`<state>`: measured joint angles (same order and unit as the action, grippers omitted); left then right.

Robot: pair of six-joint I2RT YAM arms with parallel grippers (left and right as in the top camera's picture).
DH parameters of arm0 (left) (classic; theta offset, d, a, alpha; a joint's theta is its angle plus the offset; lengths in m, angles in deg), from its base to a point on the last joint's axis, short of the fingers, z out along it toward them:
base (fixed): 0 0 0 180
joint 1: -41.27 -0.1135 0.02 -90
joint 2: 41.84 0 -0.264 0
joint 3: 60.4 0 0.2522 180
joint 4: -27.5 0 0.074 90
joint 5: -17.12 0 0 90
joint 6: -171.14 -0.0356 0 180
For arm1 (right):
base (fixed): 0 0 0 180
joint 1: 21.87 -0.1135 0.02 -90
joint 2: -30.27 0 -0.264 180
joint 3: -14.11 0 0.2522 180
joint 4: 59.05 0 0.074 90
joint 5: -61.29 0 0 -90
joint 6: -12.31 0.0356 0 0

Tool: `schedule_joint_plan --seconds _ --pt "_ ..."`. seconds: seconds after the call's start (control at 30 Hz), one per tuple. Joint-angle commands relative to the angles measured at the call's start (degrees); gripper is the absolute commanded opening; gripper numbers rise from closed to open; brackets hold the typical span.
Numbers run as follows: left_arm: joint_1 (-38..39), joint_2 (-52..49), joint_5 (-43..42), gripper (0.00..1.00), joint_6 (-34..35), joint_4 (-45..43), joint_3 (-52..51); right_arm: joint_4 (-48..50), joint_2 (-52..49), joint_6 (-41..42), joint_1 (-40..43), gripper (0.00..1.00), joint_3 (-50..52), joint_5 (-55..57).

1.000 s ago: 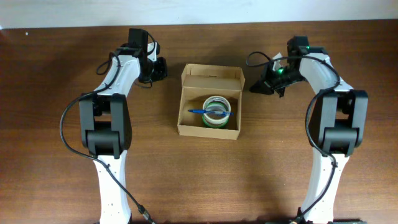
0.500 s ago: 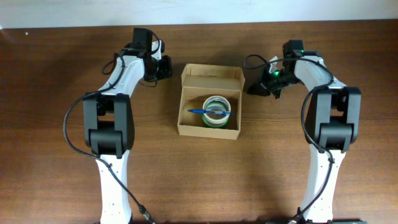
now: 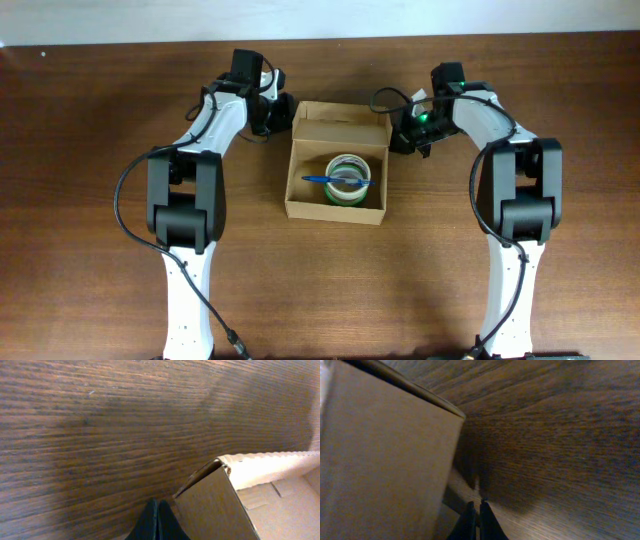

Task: Pack container
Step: 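Fold the lid forward over the box with both grippers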

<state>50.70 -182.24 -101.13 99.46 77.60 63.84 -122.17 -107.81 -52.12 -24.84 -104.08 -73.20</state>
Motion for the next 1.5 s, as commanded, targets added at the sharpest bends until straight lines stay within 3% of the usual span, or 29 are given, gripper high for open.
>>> schedule_joint_plan --seconds 0.0,0.47,1.03,1.13,1.3,1.47 --pt "0.02 -2.54 -5.73 0.02 1.88 0.39 0.24 0.15 -0.35 0.13 -0.07 0.04 -0.79 -2.91" --pt "-3.56 -2.54 -27.91 0.02 3.54 0.28 0.26 0.13 -0.28 -1.75 -0.02 0.04 -0.81 -11.34" --pt "-8.11 -2.54 -57.86 0.02 3.56 0.31 0.26 -3.96 4.81 -5.64 0.02 0.05 -0.83 -29.35" --pt "-8.11 -2.54 -61.94 0.02 3.82 0.42 0.26 -5.55 6.32 -5.88 0.02 0.17 -0.83 -29.59" --pt "-8.11 -2.54 -61.92 0.02 5.25 0.96 0.26 -8.04 9.18 -8.48 0.81 0.44 -0.83 -30.56" --pt "-8.11 -2.54 -61.92 0.03 5.25 0.92 0.26 -8.79 12.0 -8.87 2.75 0.5 -0.83 -30.47"
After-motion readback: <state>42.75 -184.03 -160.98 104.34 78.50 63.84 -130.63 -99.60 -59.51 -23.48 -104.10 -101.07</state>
